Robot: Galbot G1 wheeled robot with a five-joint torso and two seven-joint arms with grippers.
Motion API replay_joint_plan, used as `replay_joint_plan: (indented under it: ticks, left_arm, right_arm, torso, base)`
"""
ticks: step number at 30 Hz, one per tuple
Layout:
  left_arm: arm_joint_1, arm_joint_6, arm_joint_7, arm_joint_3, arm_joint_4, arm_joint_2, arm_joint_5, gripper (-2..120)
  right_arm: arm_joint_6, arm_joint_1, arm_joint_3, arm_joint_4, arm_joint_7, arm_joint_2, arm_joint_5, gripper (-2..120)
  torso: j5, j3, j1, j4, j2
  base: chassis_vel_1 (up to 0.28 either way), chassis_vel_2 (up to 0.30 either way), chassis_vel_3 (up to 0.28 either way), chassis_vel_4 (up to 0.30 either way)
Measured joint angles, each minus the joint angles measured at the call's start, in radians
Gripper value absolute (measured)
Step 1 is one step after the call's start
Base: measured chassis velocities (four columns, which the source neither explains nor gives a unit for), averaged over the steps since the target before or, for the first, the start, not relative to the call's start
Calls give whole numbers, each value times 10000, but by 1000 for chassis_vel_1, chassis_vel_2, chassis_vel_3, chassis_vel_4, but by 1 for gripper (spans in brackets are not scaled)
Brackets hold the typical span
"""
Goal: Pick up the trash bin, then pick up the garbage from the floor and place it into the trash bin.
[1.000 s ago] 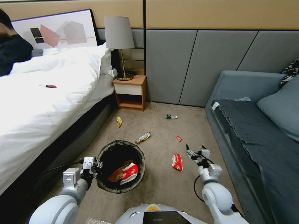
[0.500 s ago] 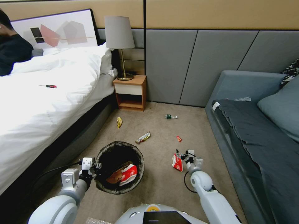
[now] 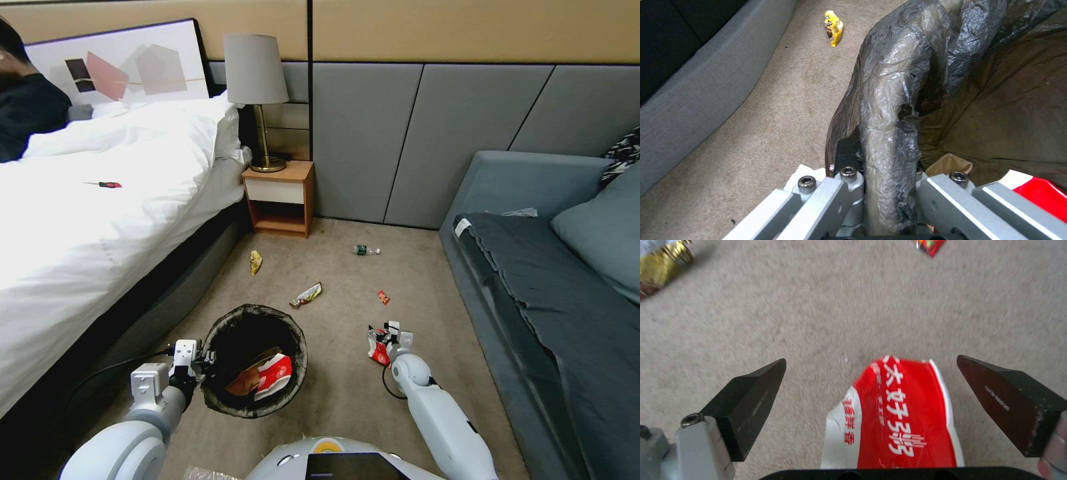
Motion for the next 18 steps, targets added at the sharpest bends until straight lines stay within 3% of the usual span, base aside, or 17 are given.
replay_joint_plan:
  ticks: [18]
  left_arm:
    - [133,0,28,-8,0,-157,105,2]
  right_arm:
    - [271,339,81,-1366,-235,282,-194,100]
  torso:
    - [0,0,-1,0,0]
  base:
    - [0,0,0,0]
